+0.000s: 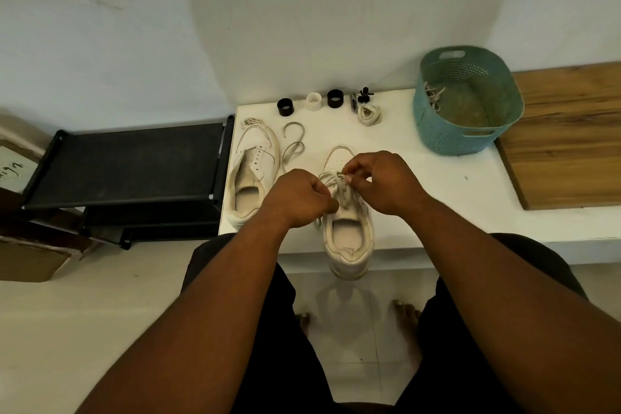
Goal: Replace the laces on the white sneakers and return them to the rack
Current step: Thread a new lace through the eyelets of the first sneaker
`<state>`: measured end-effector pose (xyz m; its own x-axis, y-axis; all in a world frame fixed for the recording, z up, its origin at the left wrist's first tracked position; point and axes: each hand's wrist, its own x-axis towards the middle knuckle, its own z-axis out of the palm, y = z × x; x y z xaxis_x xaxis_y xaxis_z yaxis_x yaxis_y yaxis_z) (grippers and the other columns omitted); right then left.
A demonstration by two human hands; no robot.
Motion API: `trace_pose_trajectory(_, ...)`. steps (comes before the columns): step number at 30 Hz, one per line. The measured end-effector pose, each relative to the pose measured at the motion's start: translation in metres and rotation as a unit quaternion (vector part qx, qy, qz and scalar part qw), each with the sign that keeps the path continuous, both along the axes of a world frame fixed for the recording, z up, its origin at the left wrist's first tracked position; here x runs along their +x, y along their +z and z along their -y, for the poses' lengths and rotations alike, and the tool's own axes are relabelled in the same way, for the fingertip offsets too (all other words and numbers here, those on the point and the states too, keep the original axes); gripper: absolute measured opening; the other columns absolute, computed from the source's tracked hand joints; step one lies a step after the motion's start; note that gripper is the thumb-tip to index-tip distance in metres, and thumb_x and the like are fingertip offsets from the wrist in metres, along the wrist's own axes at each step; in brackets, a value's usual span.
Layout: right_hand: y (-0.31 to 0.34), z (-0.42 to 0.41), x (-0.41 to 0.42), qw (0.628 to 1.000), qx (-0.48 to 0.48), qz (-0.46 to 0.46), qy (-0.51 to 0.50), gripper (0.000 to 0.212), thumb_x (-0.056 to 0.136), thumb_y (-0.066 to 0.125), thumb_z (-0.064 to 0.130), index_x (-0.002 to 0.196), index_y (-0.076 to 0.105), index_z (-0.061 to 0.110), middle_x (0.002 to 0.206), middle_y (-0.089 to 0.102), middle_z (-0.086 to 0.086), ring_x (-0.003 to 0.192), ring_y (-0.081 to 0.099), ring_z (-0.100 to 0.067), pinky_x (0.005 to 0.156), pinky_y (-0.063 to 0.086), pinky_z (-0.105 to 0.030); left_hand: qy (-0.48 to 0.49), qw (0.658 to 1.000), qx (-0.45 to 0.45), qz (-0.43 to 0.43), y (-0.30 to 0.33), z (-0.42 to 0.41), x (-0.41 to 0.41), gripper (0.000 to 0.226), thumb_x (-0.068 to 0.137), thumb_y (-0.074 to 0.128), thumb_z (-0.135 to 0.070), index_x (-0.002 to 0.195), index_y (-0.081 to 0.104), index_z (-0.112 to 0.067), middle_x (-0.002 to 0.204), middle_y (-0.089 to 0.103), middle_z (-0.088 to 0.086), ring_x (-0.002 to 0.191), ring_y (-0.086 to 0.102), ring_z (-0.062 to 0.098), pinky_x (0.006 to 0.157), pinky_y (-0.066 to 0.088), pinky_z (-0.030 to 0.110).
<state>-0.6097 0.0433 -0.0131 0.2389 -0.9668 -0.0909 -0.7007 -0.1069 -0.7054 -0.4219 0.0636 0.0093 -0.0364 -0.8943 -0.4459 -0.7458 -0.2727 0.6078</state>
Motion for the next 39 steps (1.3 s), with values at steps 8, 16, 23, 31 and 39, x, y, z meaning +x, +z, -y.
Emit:
trace_pose_trajectory(8, 0.003, -0.007, 0.009, 0.989, -0.035, -0.140, 0.043, 0.018, 0.096, 0.062, 0.041, 0.100, 0.076, 0.030, 0.102, 0.072, 0.006, 0.096, 0.063, -0.020, 0.088, 0.049, -0.041, 0.088, 0.987, 0.039, -0.132, 0.001, -0.007, 0.006, 0.024, 0.078, 0.073, 0.008, 0.086, 0.078, -0.014, 0.061, 0.067, 0.004, 0.059, 0.063, 0.018, 0.064, 0.059, 0.030)
trace_pose_trajectory(16, 0.004, -0.013, 0.018, 0.985, -0.053, -0.141, 0.089, 0.031, 0.101, 0.051, 0.027, 0.124, 0.070, 0.035, 0.119, 0.068, 0.003, 0.112, 0.059, -0.023, 0.095, 0.046, -0.042, 0.107, 0.974, 0.076, -0.184, -0.003, -0.007, 0.011, 0.026, 0.077, 0.076, 0.009, 0.090, 0.078, -0.014, 0.062, 0.066, 0.003, 0.059, 0.062, 0.015, 0.067, 0.059, 0.028)
trace_pose_trajectory(23, 0.009, -0.011, 0.020, 0.987, -0.012, -0.154, 0.051, 0.027, 0.093, 0.061, 0.020, 0.112, 0.053, 0.037, 0.096, 0.071, 0.012, 0.097, 0.061, -0.021, 0.092, 0.037, -0.040, 0.114, 0.969, 0.090, -0.198, -0.006, -0.005, 0.012, 0.026, 0.077, 0.077, 0.008, 0.093, 0.079, -0.013, 0.077, 0.069, 0.012, 0.070, 0.065, 0.019, 0.081, 0.061, 0.037)
trace_pose_trajectory(31, 0.009, -0.012, 0.024, 0.986, 0.017, -0.155, 0.063, 0.025, 0.088, 0.058, 0.014, 0.102, 0.050, 0.033, 0.087, 0.065, 0.010, 0.091, 0.058, -0.022, 0.092, 0.040, -0.042, 0.100, 0.970, 0.085, -0.202, -0.007, -0.005, 0.013, 0.027, 0.077, 0.077, 0.005, 0.097, 0.079, -0.014, 0.082, 0.075, 0.015, 0.070, 0.071, 0.020, 0.063, 0.057, 0.024)
trace_pose_trajectory(39, 0.000, -0.015, 0.019, 0.991, -0.028, -0.109, 0.067, 0.023, 0.091, 0.062, 0.022, 0.110, 0.053, 0.032, 0.091, 0.073, 0.012, 0.094, 0.065, -0.022, 0.094, 0.043, -0.041, 0.086, 0.973, 0.046, -0.208, -0.014, -0.003, 0.013, 0.012, 0.097, 0.070, -0.020, 0.098, 0.075, -0.009, 0.083, 0.076, 0.017, 0.066, 0.070, 0.022, 0.056, 0.053, 0.021)
